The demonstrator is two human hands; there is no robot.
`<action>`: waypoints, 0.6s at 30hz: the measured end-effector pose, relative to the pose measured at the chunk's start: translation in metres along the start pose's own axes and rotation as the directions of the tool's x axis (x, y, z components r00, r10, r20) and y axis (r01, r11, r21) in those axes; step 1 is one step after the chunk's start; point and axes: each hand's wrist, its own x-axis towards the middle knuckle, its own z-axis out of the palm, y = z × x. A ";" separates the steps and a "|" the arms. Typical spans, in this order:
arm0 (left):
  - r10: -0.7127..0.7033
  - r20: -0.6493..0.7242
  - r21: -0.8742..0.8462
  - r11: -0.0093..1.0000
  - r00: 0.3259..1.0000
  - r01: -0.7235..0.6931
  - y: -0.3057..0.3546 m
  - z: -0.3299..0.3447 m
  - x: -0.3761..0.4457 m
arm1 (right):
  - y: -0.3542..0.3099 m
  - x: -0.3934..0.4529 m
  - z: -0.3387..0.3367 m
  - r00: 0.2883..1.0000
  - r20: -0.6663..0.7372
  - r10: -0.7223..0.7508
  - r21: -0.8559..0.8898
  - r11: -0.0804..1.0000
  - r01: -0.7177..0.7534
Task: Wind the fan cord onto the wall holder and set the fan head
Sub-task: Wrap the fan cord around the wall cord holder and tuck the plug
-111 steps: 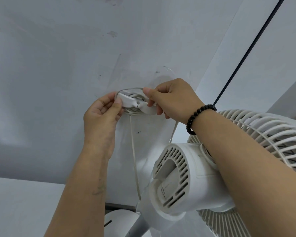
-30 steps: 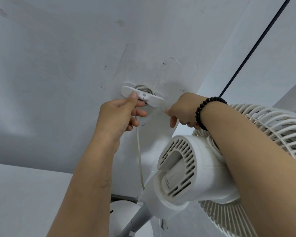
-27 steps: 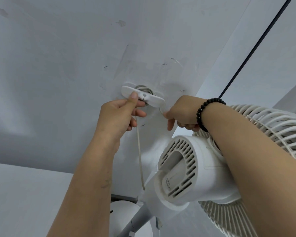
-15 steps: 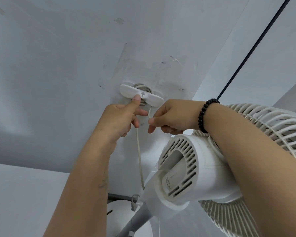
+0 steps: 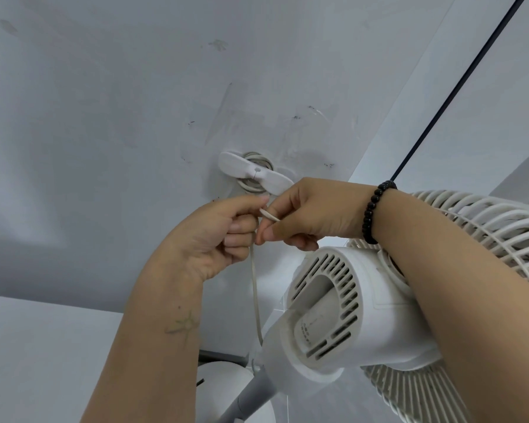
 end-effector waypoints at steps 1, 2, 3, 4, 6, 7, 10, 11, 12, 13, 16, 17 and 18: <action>-0.006 0.014 -0.065 0.998 1.000 0.007 0.001 0.001 0.000 | -0.001 0.001 0.000 1.000 -0.009 0.004 0.009 1.000 -0.004; -0.010 0.019 -0.140 0.990 1.000 0.012 0.001 0.001 0.000 | -0.001 0.002 0.000 1.000 -0.019 0.012 0.009 1.000 -0.012; -0.014 0.017 -0.216 0.976 1.000 0.018 0.001 0.002 0.001 | -0.001 0.003 0.000 0.999 -0.028 0.025 0.001 1.000 -0.025; -0.022 0.014 -0.288 0.957 1.000 0.025 0.000 0.002 0.002 | -0.001 0.004 -0.001 0.998 -0.033 0.044 -0.019 0.999 -0.045; -0.037 0.026 -0.419 0.907 0.999 0.044 0.000 0.001 0.004 | 0.000 0.004 -0.003 0.993 -0.036 0.109 -0.100 0.989 -0.112; -0.044 0.041 -0.474 0.878 0.998 0.058 0.000 0.000 0.004 | 0.001 0.003 -0.004 0.988 -0.035 0.152 -0.146 0.977 -0.156; -0.068 0.073 -0.594 0.798 0.995 0.098 -0.001 -0.003 0.003 | 0.004 -0.002 -0.004 0.978 -0.024 0.209 -0.144 0.967 -0.211; -0.070 0.069 -0.616 0.782 0.995 0.098 -0.001 -0.003 0.003 | 0.004 -0.003 -0.004 0.981 -0.028 0.191 -0.068 0.979 -0.193; -0.072 0.057 -0.629 0.772 0.996 0.092 -0.002 -0.004 0.003 | 0.004 -0.005 -0.005 0.986 -0.046 0.163 0.012 0.987 -0.162; -0.073 0.039 -0.633 0.770 0.997 0.081 -0.002 -0.003 0.002 | 0.003 -0.005 -0.006 0.989 -0.071 0.133 0.072 0.989 -0.128; -0.063 -0.061 -0.544 0.839 0.996 0.020 0.000 -0.001 -0.002 | -0.001 -0.005 -0.009 0.986 -0.162 0.048 0.210 0.978 -0.013; -0.037 -0.149 -0.431 0.902 0.988 -0.031 0.002 0.000 -0.003 | -0.002 -0.004 -0.010 0.981 -0.195 0.014 0.239 0.971 0.033; 0.037 -0.274 -0.249 0.963 0.961 -0.108 0.002 0.001 -0.005 | -0.003 -0.003 -0.011 0.974 -0.225 -0.021 0.237 0.969 0.076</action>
